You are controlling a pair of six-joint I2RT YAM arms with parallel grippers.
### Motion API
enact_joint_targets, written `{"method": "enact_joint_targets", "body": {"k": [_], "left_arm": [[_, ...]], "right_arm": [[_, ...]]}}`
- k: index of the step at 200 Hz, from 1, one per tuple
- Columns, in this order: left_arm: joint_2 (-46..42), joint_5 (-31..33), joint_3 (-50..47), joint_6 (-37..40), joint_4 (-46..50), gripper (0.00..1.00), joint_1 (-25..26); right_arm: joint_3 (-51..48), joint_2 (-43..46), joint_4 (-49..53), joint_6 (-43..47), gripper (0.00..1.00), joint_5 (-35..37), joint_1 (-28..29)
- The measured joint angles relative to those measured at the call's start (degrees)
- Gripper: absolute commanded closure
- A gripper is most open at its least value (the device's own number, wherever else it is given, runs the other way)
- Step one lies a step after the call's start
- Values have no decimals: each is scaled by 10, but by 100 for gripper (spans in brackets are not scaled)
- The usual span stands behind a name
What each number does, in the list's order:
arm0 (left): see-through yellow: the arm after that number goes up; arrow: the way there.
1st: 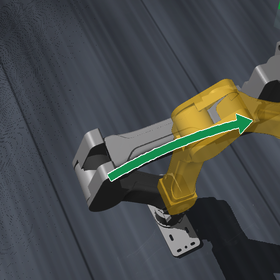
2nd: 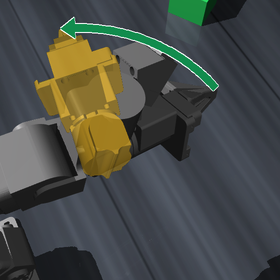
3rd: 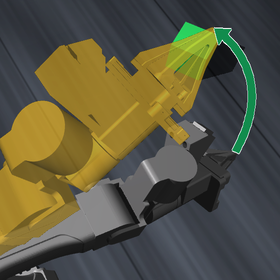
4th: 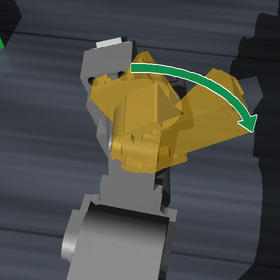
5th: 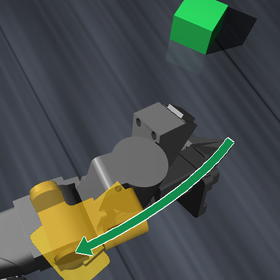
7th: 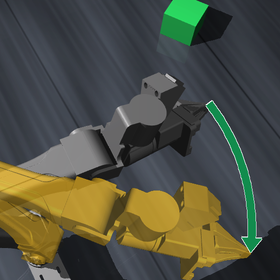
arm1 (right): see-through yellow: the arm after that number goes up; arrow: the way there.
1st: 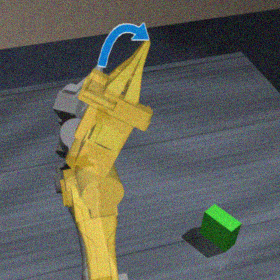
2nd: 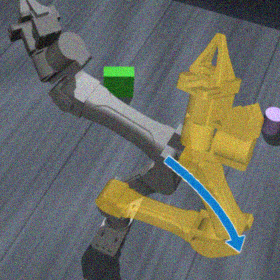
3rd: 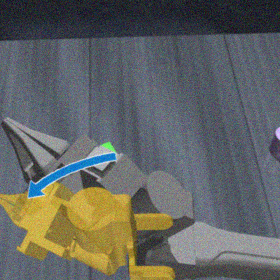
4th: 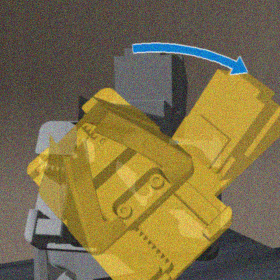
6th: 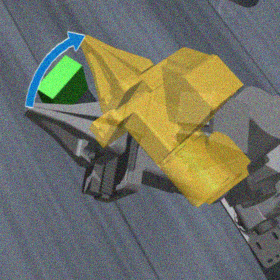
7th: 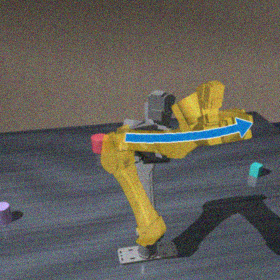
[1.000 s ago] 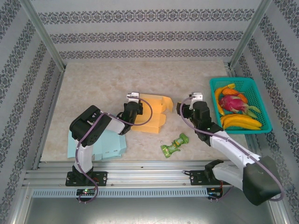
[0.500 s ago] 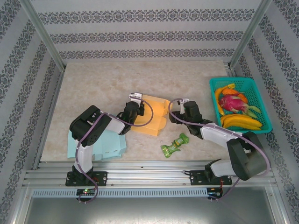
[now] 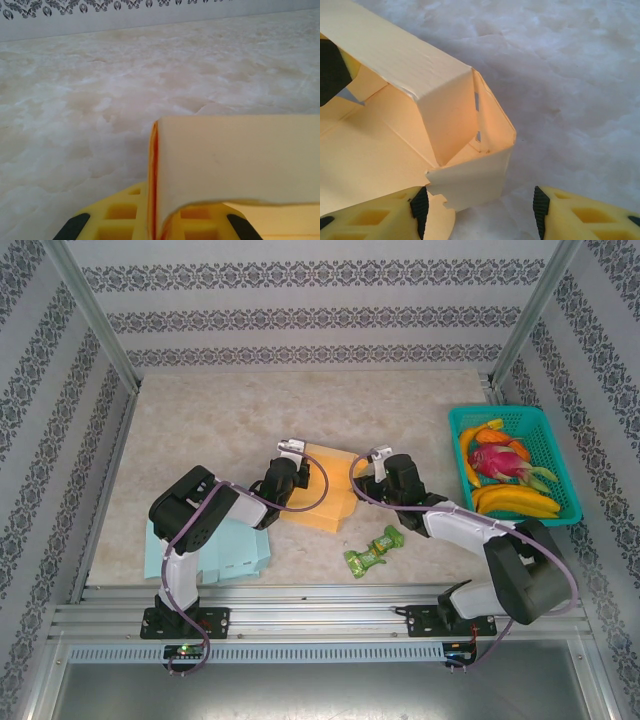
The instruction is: Fold the paper box
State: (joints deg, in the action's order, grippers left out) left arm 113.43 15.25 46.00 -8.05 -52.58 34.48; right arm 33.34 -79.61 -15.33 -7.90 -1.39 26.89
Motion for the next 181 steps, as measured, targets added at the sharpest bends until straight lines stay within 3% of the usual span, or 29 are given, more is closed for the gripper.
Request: {"method": "enact_joint_targets", "body": {"k": [67,130,155,181], "left_arm": [[0,-3,-1,2,-2,100,0],[0,-5,-1,2,-2,100,0],[0,-5,-1,2,-2,100,0],[0,-6,-1,2,-2,100,0]], "right_arm": [[-12,14,-31,7,34,-2,14],[-62,202,16,-16,36,70,13],[-85,236,33,-50,39,102,-25],[-93,202,49,-75,39,104,-62]]}}
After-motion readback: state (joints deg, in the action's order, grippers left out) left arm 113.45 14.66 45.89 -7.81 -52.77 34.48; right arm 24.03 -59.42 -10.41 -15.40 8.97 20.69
